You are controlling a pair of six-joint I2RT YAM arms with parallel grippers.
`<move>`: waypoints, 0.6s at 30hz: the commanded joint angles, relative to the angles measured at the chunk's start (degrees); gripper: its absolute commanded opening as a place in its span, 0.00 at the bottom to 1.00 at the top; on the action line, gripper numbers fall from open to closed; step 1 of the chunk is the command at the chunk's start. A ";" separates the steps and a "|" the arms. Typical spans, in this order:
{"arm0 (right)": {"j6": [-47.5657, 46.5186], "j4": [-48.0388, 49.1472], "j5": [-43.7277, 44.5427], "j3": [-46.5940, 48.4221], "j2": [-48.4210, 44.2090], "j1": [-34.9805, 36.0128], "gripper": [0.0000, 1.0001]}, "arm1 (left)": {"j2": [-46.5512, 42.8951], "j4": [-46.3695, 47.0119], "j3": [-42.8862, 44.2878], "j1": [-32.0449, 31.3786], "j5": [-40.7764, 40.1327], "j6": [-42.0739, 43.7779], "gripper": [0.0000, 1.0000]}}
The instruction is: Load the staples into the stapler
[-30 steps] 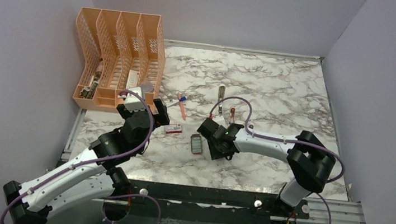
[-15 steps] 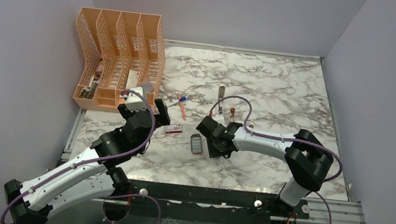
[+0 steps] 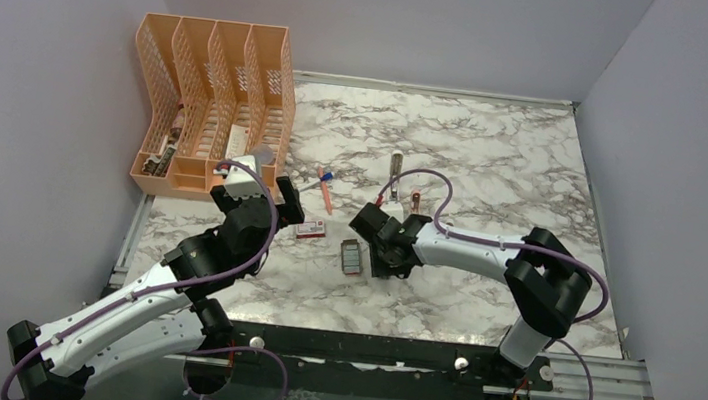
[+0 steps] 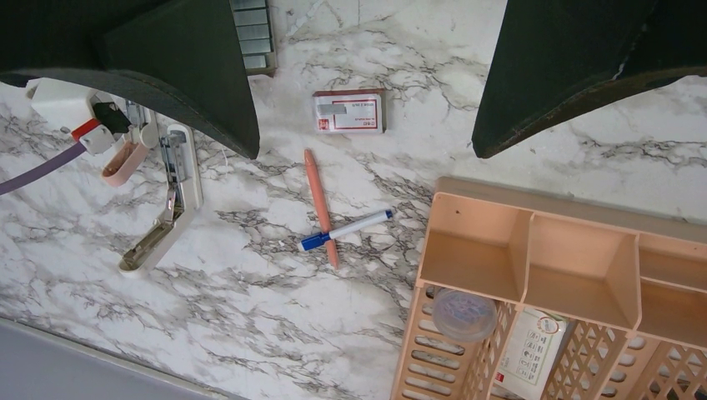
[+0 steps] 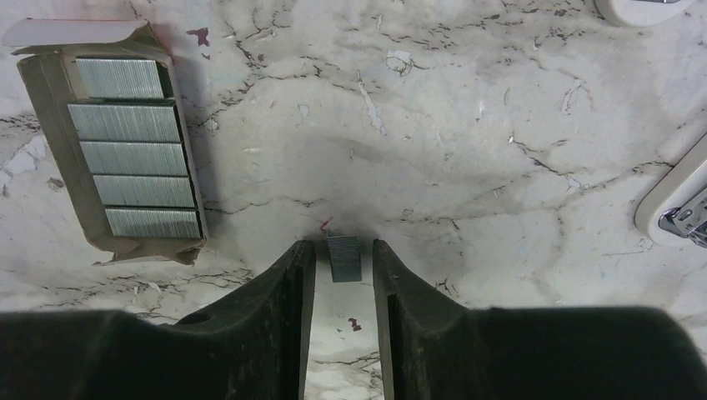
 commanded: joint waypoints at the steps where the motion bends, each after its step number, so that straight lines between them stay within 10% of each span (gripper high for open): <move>1: -0.58 -0.52 1.58 0.28 2.72 -1.06 0.37 | -0.40 0.35 0.34 -0.09 -0.35 -0.22 0.99; 18: -1.58 -0.13 0.99 -0.51 1.43 -2.30 0.21 | 0.02 0.36 0.63 -0.09 -0.44 -0.04 0.99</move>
